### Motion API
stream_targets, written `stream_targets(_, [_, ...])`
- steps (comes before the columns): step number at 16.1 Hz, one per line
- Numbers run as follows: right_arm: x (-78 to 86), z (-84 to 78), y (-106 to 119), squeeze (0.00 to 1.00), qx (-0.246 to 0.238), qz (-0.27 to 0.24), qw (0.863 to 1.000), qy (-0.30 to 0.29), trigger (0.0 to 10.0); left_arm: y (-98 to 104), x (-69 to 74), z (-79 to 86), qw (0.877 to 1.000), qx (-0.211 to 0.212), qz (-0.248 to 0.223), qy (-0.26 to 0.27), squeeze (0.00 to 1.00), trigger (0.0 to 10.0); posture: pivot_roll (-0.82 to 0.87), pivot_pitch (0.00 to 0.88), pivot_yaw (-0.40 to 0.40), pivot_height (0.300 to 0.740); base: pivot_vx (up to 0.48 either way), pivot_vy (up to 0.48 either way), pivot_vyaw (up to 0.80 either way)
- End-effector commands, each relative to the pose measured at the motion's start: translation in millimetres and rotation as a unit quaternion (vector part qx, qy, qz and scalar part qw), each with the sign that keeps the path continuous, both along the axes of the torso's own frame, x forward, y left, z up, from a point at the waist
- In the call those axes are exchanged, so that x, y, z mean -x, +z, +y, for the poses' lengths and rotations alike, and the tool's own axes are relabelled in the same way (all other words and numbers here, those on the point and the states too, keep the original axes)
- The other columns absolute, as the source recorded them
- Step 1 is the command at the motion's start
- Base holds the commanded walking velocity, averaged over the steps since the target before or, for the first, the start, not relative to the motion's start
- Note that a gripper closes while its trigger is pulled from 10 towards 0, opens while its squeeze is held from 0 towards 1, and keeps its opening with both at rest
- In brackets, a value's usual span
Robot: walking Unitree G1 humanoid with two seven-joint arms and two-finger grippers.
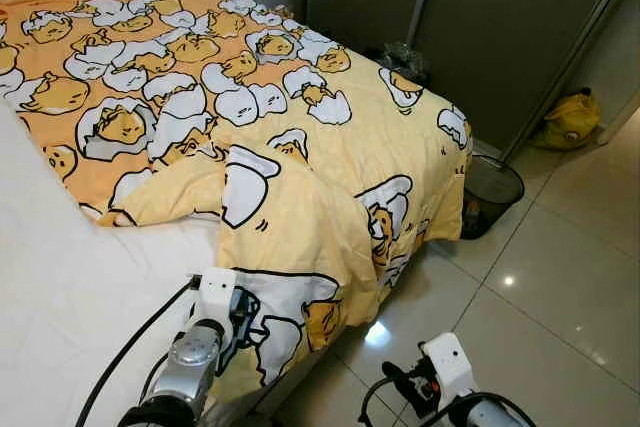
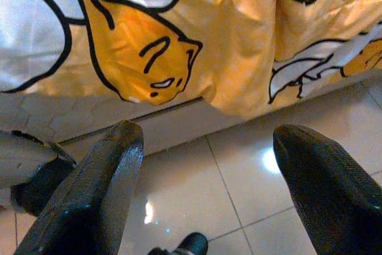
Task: Clean up the room
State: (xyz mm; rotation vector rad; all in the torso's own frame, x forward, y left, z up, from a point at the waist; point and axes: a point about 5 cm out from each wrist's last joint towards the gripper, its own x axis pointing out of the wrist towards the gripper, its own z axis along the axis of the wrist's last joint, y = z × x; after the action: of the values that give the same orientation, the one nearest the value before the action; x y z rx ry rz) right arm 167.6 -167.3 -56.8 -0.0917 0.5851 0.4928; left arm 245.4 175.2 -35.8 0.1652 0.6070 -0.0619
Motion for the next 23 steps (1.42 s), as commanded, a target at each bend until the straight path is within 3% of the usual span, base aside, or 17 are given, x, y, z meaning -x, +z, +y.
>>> stream_targets(1, [0.6, -2.2, -1, 0.0, 0.002, 0.002, 1.0, 0.004, 10.0, -10, 12.0, -10.9, 0.999, 0.013, 0.024, -0.032, 0.0, 0.0, -0.01, 0.008, -0.053, 0.74, 0.0, 0.0, 0.0])
stream_targets(8, [-9.6, -9.0, -1, 0.0, 0.002, 0.007, 1.0, 0.001, 10.0, -9, 11.5, -13.5, 0.998, 0.049, 0.007, -0.026, 0.0, 0.0, 0.0, 0.005, -0.058, 0.74, 0.0, 0.0, 0.0])
stream_targets(12, [1.4, -1.3, -15, 0.0, 0.014, 0.04, 0.999, -0.006, 10.0, -7, 9.8, -13.7, 0.999, 0.024, -0.002, -0.042, 0.0, 0.0, 0.0, 0.0, -0.059, 0.74, 0.0, 0.0, 0.0])
stream_targets(15, [4.2, 1.7, -19, 0.0, 0.02, 0.055, 0.998, -0.009, 10.0, -8, 9.2, -14.3, 0.999, 0.03, 0.003, -0.038, 0.0, 0.0, 0.01, 0.0, -0.056, 0.74, 0.0, 0.0, 0.0])
stream_targets(16, [3.5, 0.4, -19, 0.0, 0.021, 0.059, 0.998, -0.01, 10.0, -7, 8.7, -17.3, 0.998, 0.034, 0.0, -0.047, 0.0, 1.2, 0.01, 0.0, -0.056, 0.74, 0.0, 0.0, 0.0])
stream_targets(17, [3.0, -1.1, -20, 0.0, 0.022, 0.065, 0.998, -0.013, 10.0, -7, 8.7, -20.2, 0.998, 0.041, 0.003, -0.051, 0.0, 10.0, 0.01, 0.0, -0.054, 0.74, 0.0, 0.0, 0.0])
stream_targets(20, [2.5, -0.8, -20, 0.0, 0.023, 0.064, 0.998, -0.016, 10.0, 1, 3.9, -26.0, 0.997, 0.051, -0.037, -0.055, 0.0, 10.0, 0.02, 0.0, -0.052, 0.74, 0.0, 0.0, 0.0])
stream_targets(23, [-19.2, -4.7, 0, 0.0, 0.012, -0.045, 0.998, -0.039, 10.0, 3, 1.2, -28.0, 0.996, 0.049, -0.046, -0.057, 0.0, 10.0, 0.02, 0.0, -0.047, 0.74, 0.0, 0.0, 0.0])
